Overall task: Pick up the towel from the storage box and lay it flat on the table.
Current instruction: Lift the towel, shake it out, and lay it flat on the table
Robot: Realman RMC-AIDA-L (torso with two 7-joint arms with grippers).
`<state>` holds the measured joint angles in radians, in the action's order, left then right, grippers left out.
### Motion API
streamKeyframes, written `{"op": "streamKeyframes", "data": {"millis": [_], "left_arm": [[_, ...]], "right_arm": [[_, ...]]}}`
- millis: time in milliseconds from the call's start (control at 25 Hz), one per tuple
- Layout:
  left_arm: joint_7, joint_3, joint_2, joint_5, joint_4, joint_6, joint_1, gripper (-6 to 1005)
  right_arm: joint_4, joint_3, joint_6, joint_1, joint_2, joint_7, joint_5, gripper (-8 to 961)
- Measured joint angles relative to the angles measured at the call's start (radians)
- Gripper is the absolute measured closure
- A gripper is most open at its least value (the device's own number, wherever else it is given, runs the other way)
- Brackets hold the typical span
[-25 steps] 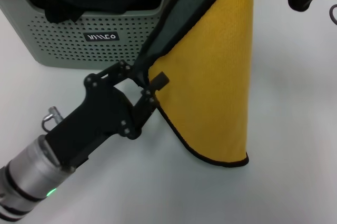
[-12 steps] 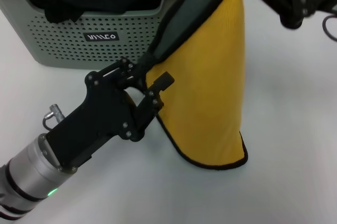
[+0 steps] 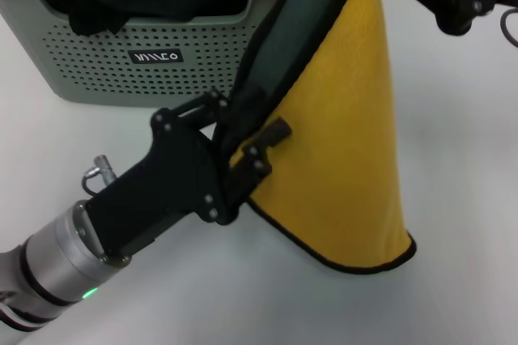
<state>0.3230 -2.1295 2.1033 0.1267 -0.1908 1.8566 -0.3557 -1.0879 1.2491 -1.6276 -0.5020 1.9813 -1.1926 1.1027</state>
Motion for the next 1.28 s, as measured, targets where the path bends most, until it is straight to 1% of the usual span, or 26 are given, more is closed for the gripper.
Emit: {"op": "streamKeyframes", "data": {"millis": [520, 880, 1080, 1280], "left_arm": [[0.015, -0.001, 0.002, 0.099, 0.000, 0.000, -0.016, 666], [0.015, -0.001, 0.003, 0.100, 0.014, -0.009, -0.020, 667], [0.014, -0.001, 0.003, 0.100, 0.016, -0.041, -0.015, 667], [0.014, -0.001, 0.004, 0.099, 0.015, -0.063, -0.011, 667]], "right_arm": [[0.000, -0.039, 0.001, -0.003, 0.004, -0.004, 0.002, 914], [-0.021, -0.059, -0.005, -0.016, 0.008, -0.024, -0.004, 910], [-0.029, -0.086, -0.021, -0.014, 0.017, -0.025, -0.005, 908], [-0.037, -0.120, -0.042, -0.008, 0.021, -0.028, -0.007, 906]]}}
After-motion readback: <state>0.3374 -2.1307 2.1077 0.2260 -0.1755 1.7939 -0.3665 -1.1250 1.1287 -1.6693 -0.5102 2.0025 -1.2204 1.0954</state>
